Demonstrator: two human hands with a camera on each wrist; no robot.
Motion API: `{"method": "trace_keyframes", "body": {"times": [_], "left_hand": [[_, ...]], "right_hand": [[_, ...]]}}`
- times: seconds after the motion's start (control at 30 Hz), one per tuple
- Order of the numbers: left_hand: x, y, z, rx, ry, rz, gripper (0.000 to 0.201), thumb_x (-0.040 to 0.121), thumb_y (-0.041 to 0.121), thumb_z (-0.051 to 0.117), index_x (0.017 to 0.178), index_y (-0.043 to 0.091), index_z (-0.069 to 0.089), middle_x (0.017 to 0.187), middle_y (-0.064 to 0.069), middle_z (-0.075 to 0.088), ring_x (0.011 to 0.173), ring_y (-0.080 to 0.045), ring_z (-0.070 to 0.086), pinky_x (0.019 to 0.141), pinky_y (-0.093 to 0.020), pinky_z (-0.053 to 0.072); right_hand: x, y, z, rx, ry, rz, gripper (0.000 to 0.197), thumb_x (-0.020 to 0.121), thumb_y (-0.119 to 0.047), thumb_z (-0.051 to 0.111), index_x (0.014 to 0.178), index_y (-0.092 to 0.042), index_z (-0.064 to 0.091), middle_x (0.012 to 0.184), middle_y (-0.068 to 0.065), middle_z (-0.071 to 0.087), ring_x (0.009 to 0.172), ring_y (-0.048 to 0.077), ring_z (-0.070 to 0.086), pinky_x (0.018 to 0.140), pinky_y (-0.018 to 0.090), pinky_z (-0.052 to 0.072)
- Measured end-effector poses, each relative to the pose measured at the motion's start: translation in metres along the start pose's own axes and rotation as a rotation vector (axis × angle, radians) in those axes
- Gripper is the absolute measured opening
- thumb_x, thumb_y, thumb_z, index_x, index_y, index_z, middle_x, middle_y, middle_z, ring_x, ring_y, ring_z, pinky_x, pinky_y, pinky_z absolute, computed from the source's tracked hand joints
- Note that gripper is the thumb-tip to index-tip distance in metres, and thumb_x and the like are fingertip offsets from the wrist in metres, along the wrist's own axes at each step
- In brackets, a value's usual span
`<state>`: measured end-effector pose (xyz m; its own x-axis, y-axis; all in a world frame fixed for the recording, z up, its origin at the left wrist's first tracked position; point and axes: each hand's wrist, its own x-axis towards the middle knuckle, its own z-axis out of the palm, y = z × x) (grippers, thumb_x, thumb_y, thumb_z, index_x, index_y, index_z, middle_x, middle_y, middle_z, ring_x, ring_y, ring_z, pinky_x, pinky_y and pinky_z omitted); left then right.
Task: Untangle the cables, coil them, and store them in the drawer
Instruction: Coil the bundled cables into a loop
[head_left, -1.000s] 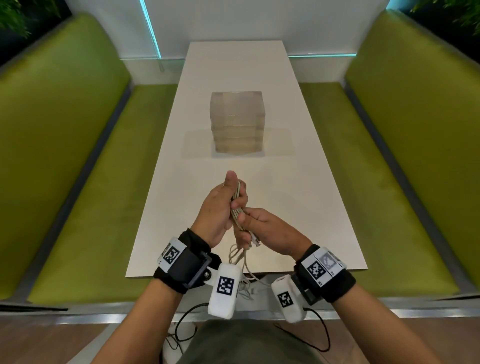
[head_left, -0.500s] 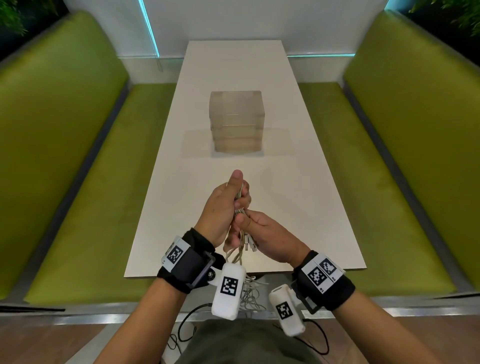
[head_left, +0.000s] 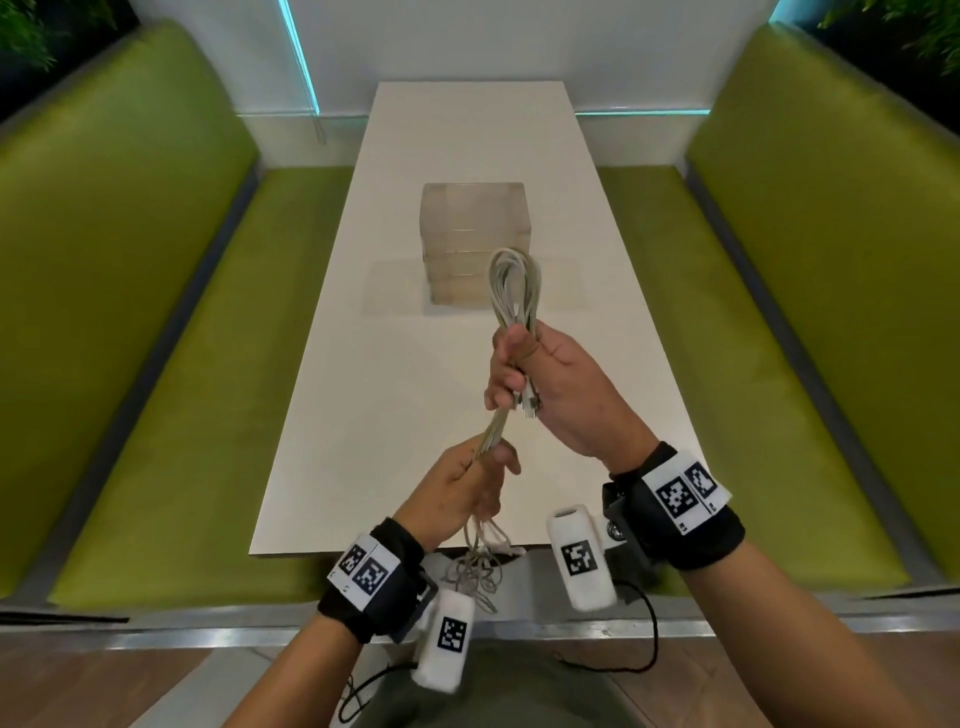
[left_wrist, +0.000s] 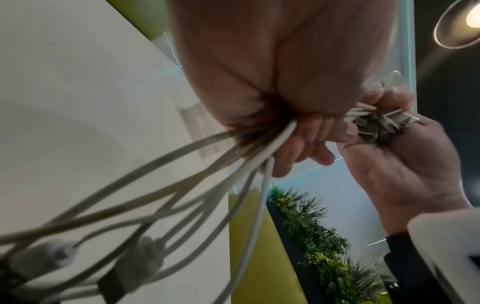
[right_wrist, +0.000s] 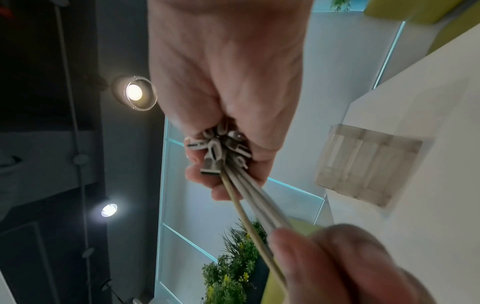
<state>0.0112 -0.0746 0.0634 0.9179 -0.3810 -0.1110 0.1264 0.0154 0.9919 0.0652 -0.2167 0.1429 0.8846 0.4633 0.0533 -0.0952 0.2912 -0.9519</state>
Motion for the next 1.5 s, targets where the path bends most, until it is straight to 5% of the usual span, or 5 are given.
{"method": "trace_keyframes", "body": {"times": [0.27,0.5,0.83,1.23,1.5], "left_hand": [[0.014,0.017,-0.02,0.095,0.015,0.155,0.052,0.079,0.065,0.052,0.106,0.021,0.056,0.088,0.015,0.068,0.091,-0.007,0.065,0.087,-0.022,0.048],[0.014,0.022,-0.01,0.03,-0.039,0.039,0.037,0.096,0.044,0.038,0.087,0.015,0.061,0.052,0.004,0.042,0.045,-0.016,0.049,0.051,-0.023,0.041],[0.008,0.024,-0.017,0.003,-0.149,-0.079,0.033,0.094,0.035,0.041,0.078,0.011,0.056,0.05,0.006,0.037,0.039,-0.01,0.035,0.045,-0.02,0.036],[0.002,0.041,-0.034,-0.257,-0.389,-0.322,0.109,0.074,0.081,-0.009,0.087,0.001,0.063,0.053,-0.004,0.051,0.035,-0.007,0.02,0.039,-0.02,0.018],[0.004,0.066,-0.022,0.178,-0.536,-0.409,0.083,0.073,0.084,0.03,0.09,0.007,0.058,0.073,-0.005,0.07,0.045,-0.009,0.054,0.044,-0.019,0.041]], "right_hand": [[-0.001,0.002,0.004,0.047,0.026,0.067,0.028,0.097,-0.035,0.038,0.082,-0.014,0.047,0.058,-0.005,0.044,0.054,0.014,0.048,0.056,0.031,0.042],[0.0,0.001,-0.002,0.08,0.065,0.003,0.028,0.1,-0.032,0.036,0.084,-0.012,0.048,0.062,-0.002,0.047,0.063,0.017,0.056,0.063,0.035,0.047],[0.001,-0.019,-0.011,-0.012,0.053,0.001,0.026,0.096,-0.029,0.04,0.083,-0.009,0.048,0.057,-0.004,0.04,0.05,0.012,0.042,0.06,0.03,0.044],[-0.004,-0.046,-0.024,-1.087,-0.595,0.42,0.017,0.096,-0.019,0.052,0.083,-0.013,0.061,0.068,0.0,0.057,0.057,0.003,0.047,0.055,0.016,0.04],[0.004,-0.038,-0.005,-1.332,-0.852,0.614,0.022,0.096,-0.015,0.045,0.081,-0.022,0.059,0.082,-0.002,0.058,0.073,0.012,0.053,0.063,0.015,0.041]]}}
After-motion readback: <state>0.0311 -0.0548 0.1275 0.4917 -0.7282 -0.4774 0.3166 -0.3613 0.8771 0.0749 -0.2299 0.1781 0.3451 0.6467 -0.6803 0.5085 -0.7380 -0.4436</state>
